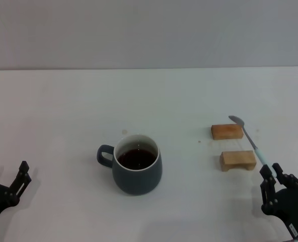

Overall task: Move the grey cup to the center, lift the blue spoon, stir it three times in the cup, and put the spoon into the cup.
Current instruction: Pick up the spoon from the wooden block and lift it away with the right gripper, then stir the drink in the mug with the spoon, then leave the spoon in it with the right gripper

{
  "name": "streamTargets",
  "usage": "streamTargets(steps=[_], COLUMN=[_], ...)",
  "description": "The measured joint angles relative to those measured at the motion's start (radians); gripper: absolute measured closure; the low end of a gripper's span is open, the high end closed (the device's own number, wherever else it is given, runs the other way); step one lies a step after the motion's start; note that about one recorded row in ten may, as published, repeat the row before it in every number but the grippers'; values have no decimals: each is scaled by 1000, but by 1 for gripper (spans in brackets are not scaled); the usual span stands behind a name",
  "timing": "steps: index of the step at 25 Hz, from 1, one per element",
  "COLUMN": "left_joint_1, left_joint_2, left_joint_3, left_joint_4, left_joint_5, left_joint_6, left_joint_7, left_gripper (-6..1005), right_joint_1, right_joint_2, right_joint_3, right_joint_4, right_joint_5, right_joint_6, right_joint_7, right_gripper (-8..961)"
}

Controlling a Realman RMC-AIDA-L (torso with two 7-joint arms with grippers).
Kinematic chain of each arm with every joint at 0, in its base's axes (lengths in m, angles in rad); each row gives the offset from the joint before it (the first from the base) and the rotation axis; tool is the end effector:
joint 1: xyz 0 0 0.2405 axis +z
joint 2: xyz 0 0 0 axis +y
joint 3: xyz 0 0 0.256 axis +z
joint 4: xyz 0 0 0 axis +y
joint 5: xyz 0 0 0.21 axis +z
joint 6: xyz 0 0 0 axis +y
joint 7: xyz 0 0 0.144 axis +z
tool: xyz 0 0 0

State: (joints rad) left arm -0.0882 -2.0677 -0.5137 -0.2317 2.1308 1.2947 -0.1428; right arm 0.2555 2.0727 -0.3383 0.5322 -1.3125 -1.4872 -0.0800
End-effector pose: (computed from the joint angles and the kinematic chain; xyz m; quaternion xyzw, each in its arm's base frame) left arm -0.3813 0.1999 -0.0371 -0.6937 -0.3039 -0.2612 0.5985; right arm 0.3119 0.1889 -0.0911 -0.7273 0.2940 0.3156 0.5339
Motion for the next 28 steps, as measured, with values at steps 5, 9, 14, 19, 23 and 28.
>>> streamTargets(steps=[5, 9, 14, 19, 23, 28], left_joint_1=[0, 1, -3, -6, -7, -10], left_joint_2=[1, 1, 0, 0, 0, 0], left_joint_3=[1, 1, 1, 1, 1, 1], left_joint_4=[0, 0, 7, 10, 11, 12], left_joint_5=[0, 0, 0, 0, 0, 0], left_joint_6=[0, 0, -5, -7, -8, -11], left_joint_7=[0, 0, 0, 0, 0, 0], left_gripper=[136, 136, 136, 136, 136, 136], right_joint_1=[25, 84, 188, 298, 382, 421], right_joint_2=[-23, -97, -218, -306, -364, -399], right_joint_3=[-1, 6, 24, 27, 49, 118], right_joint_4=[53, 240, 509, 700, 842, 895], right_joint_5=[-1, 6, 52, 169, 254, 282], right_joint_6=[-13, -13, 7, 76, 143, 264], right_joint_7=[-4, -140, -294, -346, -443, -497], right_gripper=[789, 788, 787, 787, 787, 787])
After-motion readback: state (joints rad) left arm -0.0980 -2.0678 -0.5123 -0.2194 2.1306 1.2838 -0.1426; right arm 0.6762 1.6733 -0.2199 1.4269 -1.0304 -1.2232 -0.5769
